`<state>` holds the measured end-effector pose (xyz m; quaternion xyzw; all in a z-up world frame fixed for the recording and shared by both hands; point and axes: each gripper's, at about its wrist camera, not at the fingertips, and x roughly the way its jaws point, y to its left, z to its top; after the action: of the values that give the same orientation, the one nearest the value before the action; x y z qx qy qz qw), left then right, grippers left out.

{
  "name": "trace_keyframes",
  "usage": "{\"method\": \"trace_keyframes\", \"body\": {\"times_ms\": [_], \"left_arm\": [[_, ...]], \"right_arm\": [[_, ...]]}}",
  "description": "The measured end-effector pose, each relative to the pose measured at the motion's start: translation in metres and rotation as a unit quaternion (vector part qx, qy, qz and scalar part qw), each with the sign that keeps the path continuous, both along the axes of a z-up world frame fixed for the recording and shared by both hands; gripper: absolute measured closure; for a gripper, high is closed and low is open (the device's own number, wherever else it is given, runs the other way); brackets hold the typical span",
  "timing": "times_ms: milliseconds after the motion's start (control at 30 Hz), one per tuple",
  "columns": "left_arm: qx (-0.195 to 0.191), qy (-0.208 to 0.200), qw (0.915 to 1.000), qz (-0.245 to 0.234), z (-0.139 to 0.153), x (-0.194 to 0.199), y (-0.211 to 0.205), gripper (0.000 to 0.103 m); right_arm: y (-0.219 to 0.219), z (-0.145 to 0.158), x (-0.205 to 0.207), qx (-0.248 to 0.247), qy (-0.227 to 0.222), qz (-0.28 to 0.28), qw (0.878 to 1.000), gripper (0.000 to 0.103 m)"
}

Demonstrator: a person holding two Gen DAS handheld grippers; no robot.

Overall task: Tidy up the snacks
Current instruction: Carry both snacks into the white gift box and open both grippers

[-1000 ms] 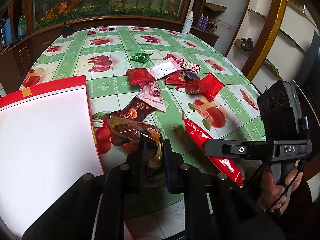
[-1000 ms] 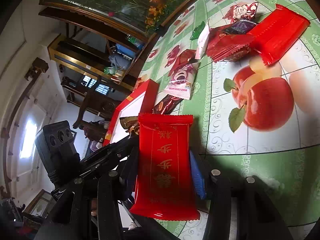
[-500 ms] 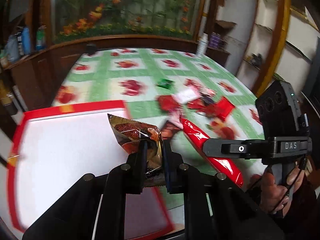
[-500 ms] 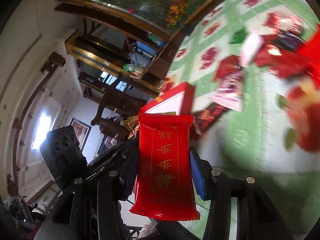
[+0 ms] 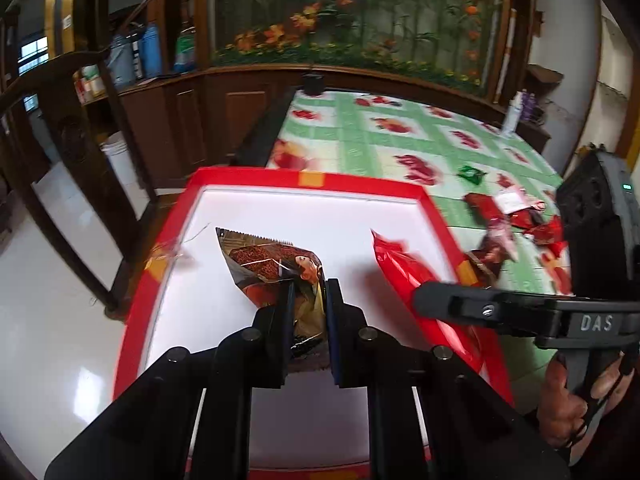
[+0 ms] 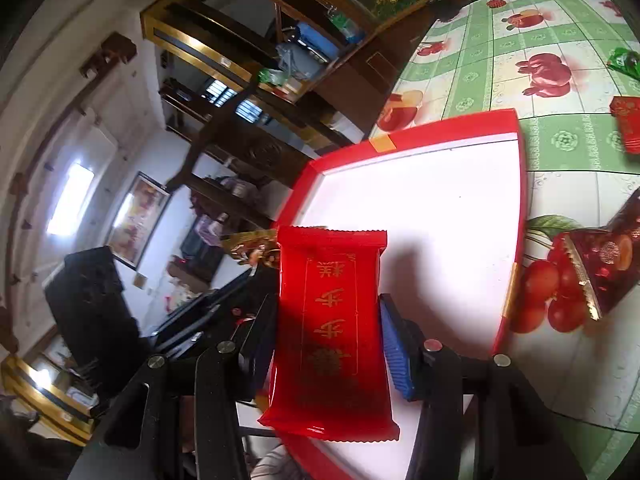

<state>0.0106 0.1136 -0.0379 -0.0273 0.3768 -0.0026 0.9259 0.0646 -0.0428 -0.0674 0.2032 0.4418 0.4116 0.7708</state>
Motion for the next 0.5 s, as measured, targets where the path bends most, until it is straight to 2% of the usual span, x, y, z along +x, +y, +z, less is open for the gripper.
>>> {"method": "trace_keyframes", "body": {"times_ms": [100,133,167,233,400,500], "left_arm": [[0.032,-0.011,0.9990,0.028,-0.001,-0.001,0.004,0.085],[0.041,-0.012,0.9985,0.034,-0.001,-0.001,0.005,0.072],[0.046,-0.015,0.9980,0.039,-0.001,-0.003,0.006,0.051],[0.052,-0.027,0.9972,0.047,0.001,-0.007,0.006,0.031],[0.039,-0.041,0.9981,0.022,0.007,-0.010,-0.005,0.025],[0.025,-0.030,0.9992,-0.001,0.006,-0.005,-0.021,0.021]], "right_arm": [[-0.002,0.001,-0.002,0.009,-0.012,-0.001,1.000,0.048],[-0.006,0.001,-0.002,0.019,-0.010,-0.006,1.000,0.046],[-0.013,0.001,-0.001,0.029,-0.009,-0.014,0.999,0.045],[-0.026,-0.001,0.001,0.038,-0.008,-0.030,0.999,0.044],[-0.073,0.005,-0.009,0.013,-0.038,-0.084,0.996,0.043],[-0.111,0.009,-0.016,0.009,-0.054,-0.119,0.991,0.038]]}}
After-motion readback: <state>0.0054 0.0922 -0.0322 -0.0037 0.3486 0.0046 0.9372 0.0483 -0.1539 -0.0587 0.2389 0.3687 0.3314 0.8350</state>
